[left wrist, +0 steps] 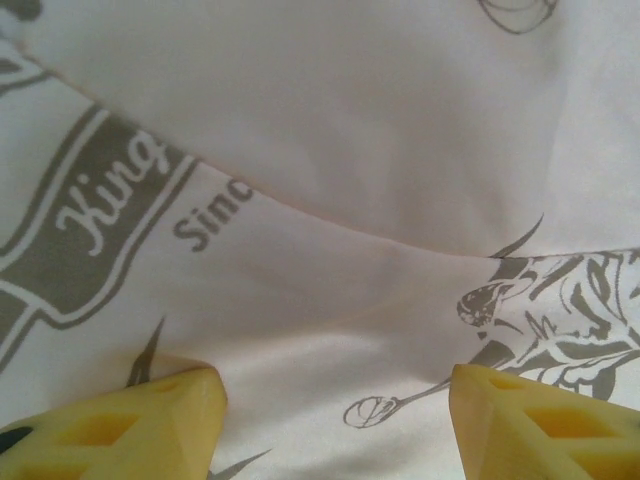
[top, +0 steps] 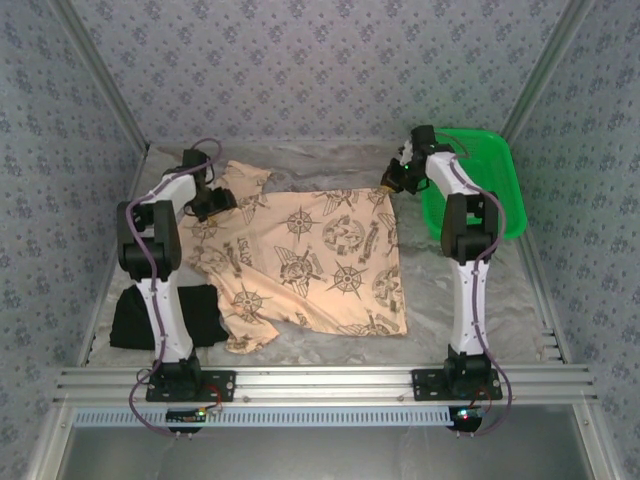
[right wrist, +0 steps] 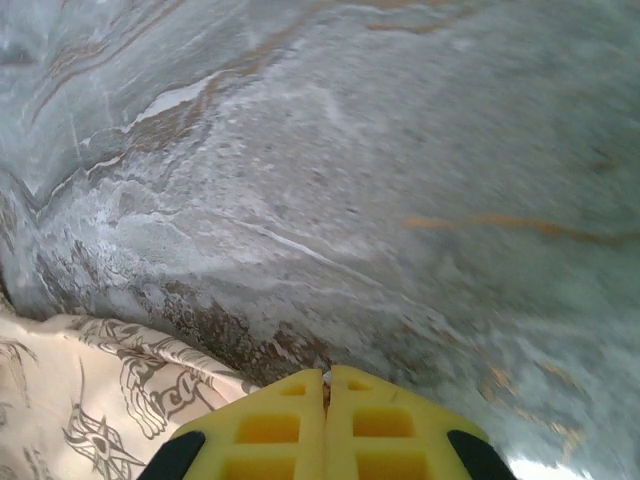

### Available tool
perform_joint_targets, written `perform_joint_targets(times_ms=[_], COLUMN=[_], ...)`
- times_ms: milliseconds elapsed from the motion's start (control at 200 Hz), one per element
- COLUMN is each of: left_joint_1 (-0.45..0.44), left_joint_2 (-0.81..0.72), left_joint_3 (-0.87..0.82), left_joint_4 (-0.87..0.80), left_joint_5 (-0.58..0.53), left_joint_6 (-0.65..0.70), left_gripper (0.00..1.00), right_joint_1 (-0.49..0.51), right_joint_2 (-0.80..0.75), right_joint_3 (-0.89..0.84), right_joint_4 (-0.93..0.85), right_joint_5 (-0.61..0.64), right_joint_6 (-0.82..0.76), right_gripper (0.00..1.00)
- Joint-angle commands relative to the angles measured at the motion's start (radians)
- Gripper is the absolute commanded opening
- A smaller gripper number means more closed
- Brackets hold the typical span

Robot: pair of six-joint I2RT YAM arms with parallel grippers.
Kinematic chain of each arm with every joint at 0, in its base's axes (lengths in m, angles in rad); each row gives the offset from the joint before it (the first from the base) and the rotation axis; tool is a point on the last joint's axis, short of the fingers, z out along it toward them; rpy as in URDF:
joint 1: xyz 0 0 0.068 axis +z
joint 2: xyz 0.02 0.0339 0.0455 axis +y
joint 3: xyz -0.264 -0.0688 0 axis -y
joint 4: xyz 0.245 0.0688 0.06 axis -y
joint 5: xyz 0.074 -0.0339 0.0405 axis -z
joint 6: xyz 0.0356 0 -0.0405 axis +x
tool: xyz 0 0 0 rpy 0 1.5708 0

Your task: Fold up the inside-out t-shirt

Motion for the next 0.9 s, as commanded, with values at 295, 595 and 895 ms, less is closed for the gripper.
perform_joint_targets(times_ms=[295,595,895], left_joint_1=[0.05,0.05,0.021], left_joint_2=[-0.029,-0.067,-0.043], left_joint_3=[-0.156,-0.12,0.071], left_joint_4=[0.059,0.111,0.107], left_joint_5=[-0.035,0.047,0.158], left_joint_6=[-0.117,-0.101,0.003], left_gripper=[0.62,0.64,0.66], right_joint_1=[0.026,0.088,0.185], right_joint_2=[-0.146,-0.146,-0.303], right_joint_3=[-0.126,-0.079,-0.191], right_joint_4=[0.219,0.169,0.179], right_joint_5=[0.216,0.504,0.558], right_joint_6=[0.3,0.166,0.003], right_gripper=[0.14,0.18,0.24])
